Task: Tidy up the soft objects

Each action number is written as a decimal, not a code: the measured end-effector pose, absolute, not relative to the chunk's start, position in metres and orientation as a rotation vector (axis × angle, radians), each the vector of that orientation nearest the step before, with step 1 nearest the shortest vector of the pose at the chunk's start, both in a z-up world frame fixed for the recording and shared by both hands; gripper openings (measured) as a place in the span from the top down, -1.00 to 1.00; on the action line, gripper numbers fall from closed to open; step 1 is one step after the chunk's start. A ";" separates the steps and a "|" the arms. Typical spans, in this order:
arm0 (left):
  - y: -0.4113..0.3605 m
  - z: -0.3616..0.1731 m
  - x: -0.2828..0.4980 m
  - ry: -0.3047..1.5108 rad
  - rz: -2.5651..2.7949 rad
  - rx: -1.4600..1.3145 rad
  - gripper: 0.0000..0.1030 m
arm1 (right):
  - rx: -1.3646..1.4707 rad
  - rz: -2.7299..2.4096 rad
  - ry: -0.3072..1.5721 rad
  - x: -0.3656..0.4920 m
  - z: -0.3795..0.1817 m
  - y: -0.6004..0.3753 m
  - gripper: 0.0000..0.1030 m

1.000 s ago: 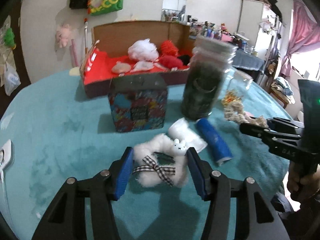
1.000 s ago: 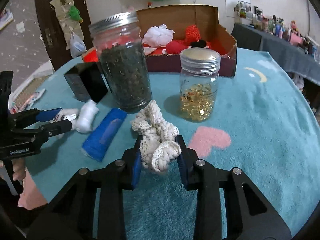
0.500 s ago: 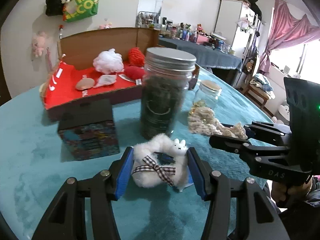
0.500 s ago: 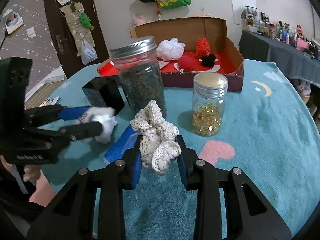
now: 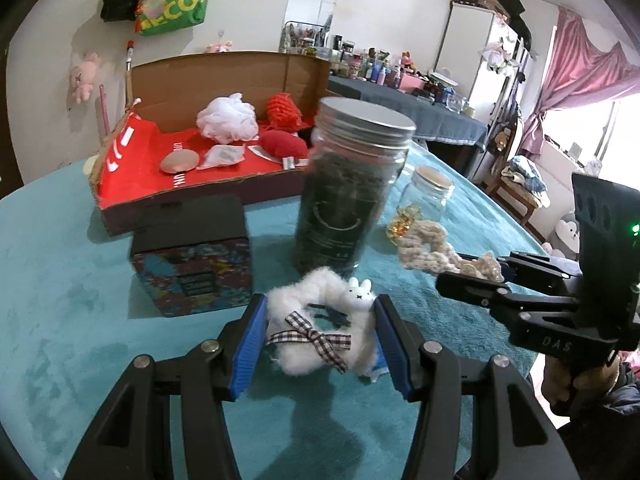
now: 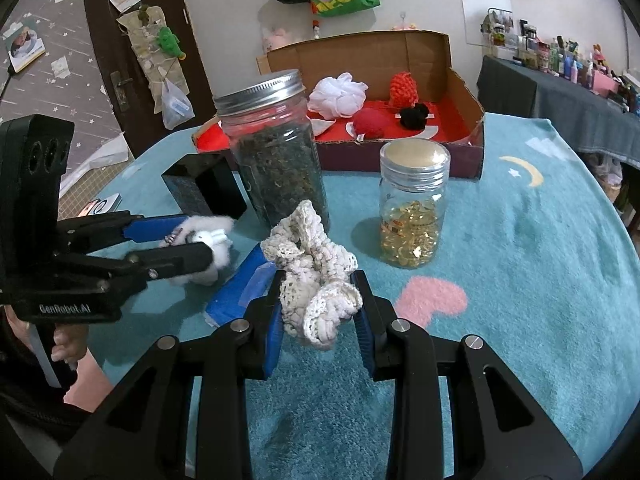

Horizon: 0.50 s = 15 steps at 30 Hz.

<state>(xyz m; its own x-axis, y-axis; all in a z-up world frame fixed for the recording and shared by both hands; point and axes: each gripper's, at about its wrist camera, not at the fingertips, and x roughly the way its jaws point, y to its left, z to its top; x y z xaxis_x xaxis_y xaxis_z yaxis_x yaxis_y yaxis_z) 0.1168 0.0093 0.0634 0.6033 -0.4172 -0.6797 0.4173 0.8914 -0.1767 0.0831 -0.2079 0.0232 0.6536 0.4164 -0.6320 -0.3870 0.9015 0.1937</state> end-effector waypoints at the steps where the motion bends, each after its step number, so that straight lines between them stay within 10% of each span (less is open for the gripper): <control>1: 0.013 0.064 0.117 0.791 -0.487 -0.015 -0.10 | 0.045 0.456 0.728 0.083 0.023 -0.210 0.43; 15: 0.074 0.064 0.119 0.806 -0.348 -0.068 -0.10 | 0.078 0.418 0.770 0.087 0.018 -0.243 0.43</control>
